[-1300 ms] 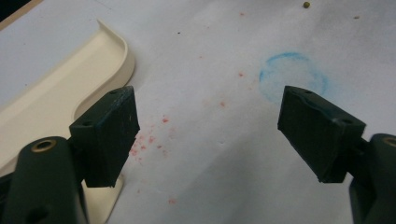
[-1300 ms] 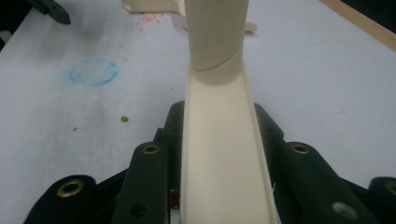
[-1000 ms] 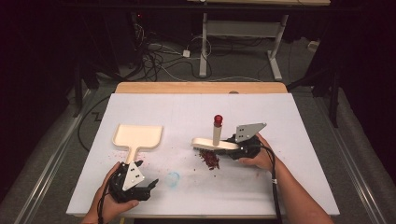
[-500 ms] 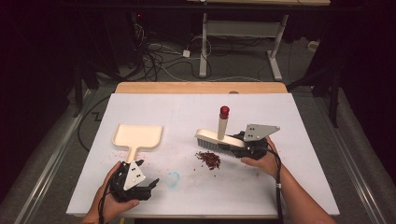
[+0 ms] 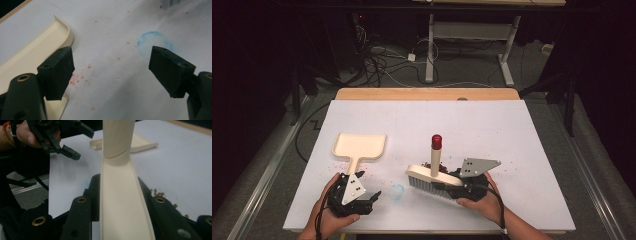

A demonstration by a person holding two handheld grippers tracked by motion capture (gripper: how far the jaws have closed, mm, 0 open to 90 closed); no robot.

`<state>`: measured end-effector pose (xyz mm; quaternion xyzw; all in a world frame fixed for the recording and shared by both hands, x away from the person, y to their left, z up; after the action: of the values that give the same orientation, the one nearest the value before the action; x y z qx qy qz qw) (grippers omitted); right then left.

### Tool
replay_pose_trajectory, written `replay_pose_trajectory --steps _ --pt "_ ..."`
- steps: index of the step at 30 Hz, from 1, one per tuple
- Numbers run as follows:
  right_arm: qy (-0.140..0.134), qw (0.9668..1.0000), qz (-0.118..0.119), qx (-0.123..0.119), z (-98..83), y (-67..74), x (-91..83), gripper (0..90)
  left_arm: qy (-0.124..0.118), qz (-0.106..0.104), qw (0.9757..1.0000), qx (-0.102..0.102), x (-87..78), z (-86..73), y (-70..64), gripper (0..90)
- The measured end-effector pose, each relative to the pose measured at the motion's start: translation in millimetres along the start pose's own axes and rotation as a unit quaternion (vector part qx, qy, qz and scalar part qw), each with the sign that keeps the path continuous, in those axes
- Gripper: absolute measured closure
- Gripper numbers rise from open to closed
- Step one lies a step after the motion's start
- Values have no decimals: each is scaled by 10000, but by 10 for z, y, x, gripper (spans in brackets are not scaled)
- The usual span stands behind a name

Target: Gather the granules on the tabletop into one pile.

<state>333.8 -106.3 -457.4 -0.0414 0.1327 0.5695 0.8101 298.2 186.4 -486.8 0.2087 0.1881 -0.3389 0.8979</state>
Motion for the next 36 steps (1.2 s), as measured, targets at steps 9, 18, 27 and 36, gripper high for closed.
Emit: replay_pose_trajectory --steps 9,18,27,36 --pt "235 9985 -483 -136 -113 -184 -1 678 -33 -21 10000 -6 -8 -9 10 196" --pt "123 9970 -732 -205 -24 -311 -191 677 1 -41 10000 29 6 3 -8 197" --pt "-138 9975 -644 -248 198 -200 -556 677 -9 -19 10000 20 -3 -4 -3 197" --pt "33 9970 -724 -264 100 -159 -1121 676 12 92 9999 130 -15 10 3 197"
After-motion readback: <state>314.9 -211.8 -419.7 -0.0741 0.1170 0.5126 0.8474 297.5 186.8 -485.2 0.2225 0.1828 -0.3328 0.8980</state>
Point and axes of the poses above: each handheld gripper's, and its own axes: x roughly forward along the jaws, z roughly out of its top, y roughly to its left, the point moved 5 cm from there along x, roughly forward along the jaws, and after that the axes turned 12 degrees about -y, right-handed, at the moved point
